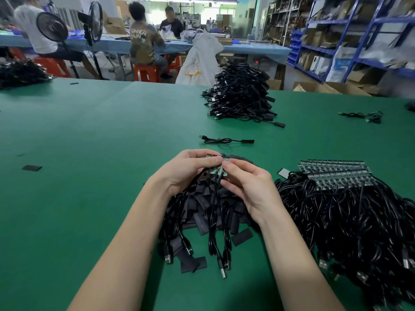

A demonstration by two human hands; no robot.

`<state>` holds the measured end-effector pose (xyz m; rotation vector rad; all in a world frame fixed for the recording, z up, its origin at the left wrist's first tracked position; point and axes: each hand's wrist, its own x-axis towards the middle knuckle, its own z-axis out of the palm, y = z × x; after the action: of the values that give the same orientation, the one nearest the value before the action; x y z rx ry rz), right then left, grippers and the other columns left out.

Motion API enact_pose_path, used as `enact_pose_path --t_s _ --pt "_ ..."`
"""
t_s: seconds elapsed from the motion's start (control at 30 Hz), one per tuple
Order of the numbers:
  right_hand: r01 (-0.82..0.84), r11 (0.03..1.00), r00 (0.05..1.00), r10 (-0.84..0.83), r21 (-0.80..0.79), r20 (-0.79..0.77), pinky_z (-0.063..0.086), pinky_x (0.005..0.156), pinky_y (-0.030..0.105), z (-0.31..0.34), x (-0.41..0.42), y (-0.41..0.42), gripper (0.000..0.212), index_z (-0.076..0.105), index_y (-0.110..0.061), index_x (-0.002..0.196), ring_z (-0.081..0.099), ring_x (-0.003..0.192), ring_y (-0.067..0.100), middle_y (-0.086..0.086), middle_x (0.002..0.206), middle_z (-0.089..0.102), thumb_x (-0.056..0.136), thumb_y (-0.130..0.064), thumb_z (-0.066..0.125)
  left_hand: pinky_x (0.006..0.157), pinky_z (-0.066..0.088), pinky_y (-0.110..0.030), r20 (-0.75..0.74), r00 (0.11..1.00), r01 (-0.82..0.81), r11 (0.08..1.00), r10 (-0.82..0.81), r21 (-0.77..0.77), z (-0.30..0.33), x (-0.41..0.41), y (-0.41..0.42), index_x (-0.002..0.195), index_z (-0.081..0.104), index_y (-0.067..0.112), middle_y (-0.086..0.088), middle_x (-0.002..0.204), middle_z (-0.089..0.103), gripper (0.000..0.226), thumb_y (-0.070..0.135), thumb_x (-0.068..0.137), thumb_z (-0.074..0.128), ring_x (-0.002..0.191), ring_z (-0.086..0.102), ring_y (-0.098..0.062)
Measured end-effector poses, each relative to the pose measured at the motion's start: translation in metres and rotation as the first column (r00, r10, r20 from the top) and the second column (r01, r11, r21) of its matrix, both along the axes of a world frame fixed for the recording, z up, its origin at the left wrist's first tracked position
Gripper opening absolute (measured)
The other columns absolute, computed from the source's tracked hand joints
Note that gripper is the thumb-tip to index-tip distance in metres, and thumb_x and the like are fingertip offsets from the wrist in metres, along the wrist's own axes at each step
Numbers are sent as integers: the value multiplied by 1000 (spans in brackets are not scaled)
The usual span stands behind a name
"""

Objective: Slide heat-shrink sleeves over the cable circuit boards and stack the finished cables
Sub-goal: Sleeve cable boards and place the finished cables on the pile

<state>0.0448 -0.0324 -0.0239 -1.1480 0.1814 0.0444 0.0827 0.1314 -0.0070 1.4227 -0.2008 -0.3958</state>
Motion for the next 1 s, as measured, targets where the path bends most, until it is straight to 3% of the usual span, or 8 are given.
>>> enact_pose_path --t_s 0.1,0.17,0.3,0.5,0.7,0.87,0.93,1.0 --pt "-17 998 1000 19 66 -25 58 65 19 2 -1 0 9 78 -9 86 74 78 6 2 88 79 78 -6 82 68 56 -21 -22 999 24 1000 -24 -12 2 -1 0 90 77 17 0 85 73 11 20 80 75 73 68 -12" --pt "-31 992 998 37 120 -47 57 64 18 4 -1 1 15 78 -8 86 73 74 7 3 87 78 72 -7 83 67 57 -22 -39 998 41 999 -42 -14 4 -2 1 83 80 20 1 82 73 8 22 76 76 71 68 -12" --pt "-52 980 995 68 192 -76 57 62 19 6 -2 2 23 80 -6 84 70 69 9 7 88 77 62 -9 83 64 57 -23 -64 995 71 997 -72 -25 5 -1 3 82 81 20 1 81 72 8 21 77 76 67 68 -13" --pt "-86 963 987 117 256 -110 57 61 19 5 -1 3 13 83 -9 72 71 65 9 8 86 77 59 -8 83 70 57 -21 -71 994 83 997 -83 -6 4 0 5 80 81 22 3 81 72 7 24 75 76 69 66 -12" --pt "-84 950 982 130 300 -137 56 58 19 5 -2 2 11 82 -9 68 70 61 10 7 80 76 57 -7 82 61 54 -16 -89 993 78 997 -78 -4 4 1 1 75 81 22 7 76 71 6 22 74 74 64 65 -5" --pt "-108 904 977 172 413 -122 56 56 19 10 -5 4 5 81 -9 67 70 61 9 4 77 75 64 -5 80 59 49 -13 -88 988 125 992 -127 -30 4 2 3 84 81 27 11 85 73 12 31 73 77 70 63 1" --pt "-142 911 976 195 387 -100 56 57 19 12 -5 3 7 82 -10 71 70 63 9 3 79 75 65 -8 82 64 53 -15 -59 989 135 991 -136 -12 3 3 7 90 81 27 9 92 74 18 34 74 80 75 65 0" --pt "-158 928 977 196 336 -82 56 59 19 15 -6 0 15 82 -10 79 69 65 9 2 81 75 65 -11 85 69 56 -21 -35 999 38 996 -35 75 0 6 10 92 80 22 2 93 74 17 30 76 80 77 67 -8"
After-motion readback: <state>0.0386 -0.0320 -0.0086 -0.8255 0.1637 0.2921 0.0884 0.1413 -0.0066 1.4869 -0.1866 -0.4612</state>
